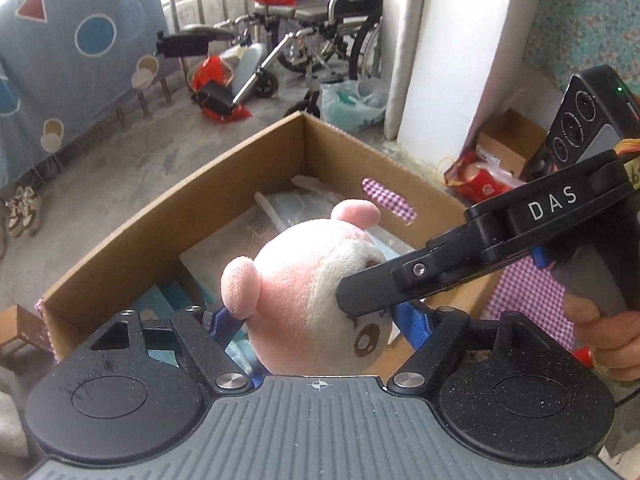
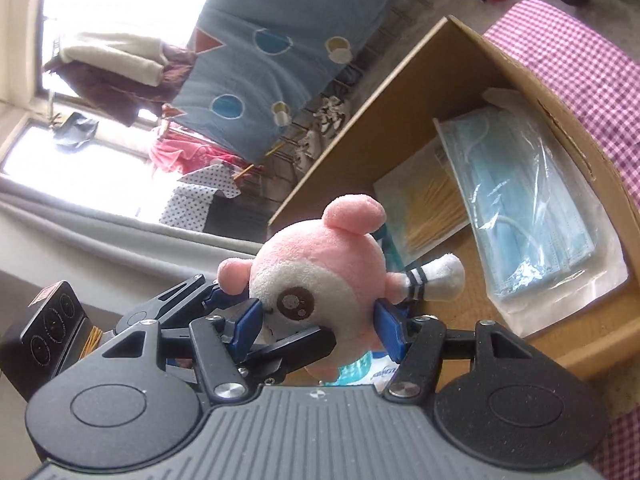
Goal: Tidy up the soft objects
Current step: 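Carry the plush toy with the right gripper into the cardboard box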
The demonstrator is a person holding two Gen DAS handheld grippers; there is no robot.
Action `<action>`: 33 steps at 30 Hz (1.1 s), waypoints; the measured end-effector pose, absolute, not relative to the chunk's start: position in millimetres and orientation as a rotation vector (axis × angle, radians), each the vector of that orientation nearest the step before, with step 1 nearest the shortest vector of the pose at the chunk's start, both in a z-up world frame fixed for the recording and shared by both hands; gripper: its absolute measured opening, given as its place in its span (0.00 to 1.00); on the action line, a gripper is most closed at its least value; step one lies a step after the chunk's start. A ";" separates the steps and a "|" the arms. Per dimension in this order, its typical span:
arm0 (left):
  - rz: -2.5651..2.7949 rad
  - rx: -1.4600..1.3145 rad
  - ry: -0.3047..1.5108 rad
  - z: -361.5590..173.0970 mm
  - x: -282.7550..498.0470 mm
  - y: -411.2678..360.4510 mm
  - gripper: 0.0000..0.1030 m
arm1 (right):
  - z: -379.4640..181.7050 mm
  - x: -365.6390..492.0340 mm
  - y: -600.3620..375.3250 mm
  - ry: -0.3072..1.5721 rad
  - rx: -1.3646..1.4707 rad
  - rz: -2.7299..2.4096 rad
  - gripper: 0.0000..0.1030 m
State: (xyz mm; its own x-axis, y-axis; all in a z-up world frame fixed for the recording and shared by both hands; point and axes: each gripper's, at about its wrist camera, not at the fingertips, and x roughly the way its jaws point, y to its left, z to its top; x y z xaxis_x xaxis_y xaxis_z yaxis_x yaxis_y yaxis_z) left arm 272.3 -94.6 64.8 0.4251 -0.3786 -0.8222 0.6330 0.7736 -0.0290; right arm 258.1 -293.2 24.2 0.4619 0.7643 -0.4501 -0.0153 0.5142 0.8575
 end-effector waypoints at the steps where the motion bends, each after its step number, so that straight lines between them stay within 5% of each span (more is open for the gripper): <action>1: -0.646 0.303 0.965 57.1 285.9 -94.8 0.76 | 15.6 269.7 -292.1 1.006 0.927 0.547 0.63; 10: -0.629 0.424 1.070 8.0 341.5 -100.6 0.76 | -48.2 339.5 -279.3 1.194 1.018 0.402 0.64; 15: -0.639 0.514 1.084 -8.9 343.6 -111.1 0.76 | -64.0 359.7 -264.3 1.284 0.978 0.376 0.81; 18: -0.626 0.576 1.082 -16.6 338.6 -118.9 0.77 | -74.4 364.9 -256.7 1.351 0.962 0.356 0.81; 26: -0.611 0.582 1.073 -9.5 331.2 -118.3 0.78 | -55.3 355.7 -258.7 1.330 0.945 0.349 0.96; 33: -0.577 0.560 1.049 9.3 320.5 -117.0 0.88 | -40.6 344.8 -275.6 1.290 0.959 0.322 0.96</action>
State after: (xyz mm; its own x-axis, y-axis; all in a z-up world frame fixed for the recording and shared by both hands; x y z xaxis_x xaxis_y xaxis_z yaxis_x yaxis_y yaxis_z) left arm 320.5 -117.0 9.3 0.3818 -0.1701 -0.9085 0.6764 0.7213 0.1492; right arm 344.8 -275.6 -40.6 0.2976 0.6880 -0.6619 0.2957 0.5928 0.7491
